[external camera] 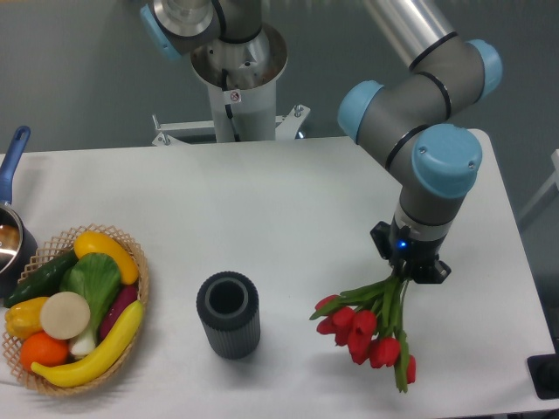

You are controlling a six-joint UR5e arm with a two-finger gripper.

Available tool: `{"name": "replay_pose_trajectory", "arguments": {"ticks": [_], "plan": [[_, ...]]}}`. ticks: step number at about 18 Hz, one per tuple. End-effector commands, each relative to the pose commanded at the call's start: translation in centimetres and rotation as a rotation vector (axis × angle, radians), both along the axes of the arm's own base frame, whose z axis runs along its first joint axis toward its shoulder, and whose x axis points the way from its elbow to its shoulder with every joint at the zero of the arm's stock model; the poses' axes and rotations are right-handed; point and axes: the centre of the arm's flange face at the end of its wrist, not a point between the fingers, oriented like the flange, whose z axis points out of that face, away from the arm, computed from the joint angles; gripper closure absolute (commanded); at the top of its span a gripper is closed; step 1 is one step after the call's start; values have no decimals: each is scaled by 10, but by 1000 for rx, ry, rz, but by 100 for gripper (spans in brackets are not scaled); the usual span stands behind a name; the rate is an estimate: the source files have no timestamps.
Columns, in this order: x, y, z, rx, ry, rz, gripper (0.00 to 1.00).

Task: Insert the flowers into the vase
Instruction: 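Carry the red tulip bunch in the gripper toward the grey vase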

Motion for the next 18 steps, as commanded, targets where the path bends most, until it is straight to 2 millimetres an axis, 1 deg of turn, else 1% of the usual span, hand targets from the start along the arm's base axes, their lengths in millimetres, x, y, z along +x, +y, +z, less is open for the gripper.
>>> {"name": "replay_pose_trajectory", "arguments": {"ticks": [2,8,10,14,16,18], "plan": [[6,8,3,49,-27,3,84],[19,30,12,273,-162,75,84],[29,43,15,353,-224,92,84],[37,58,20,501,-361,120,85],[39,61,24,531,-349,110,85],[43,67,29,597,-361,115,85]]}}
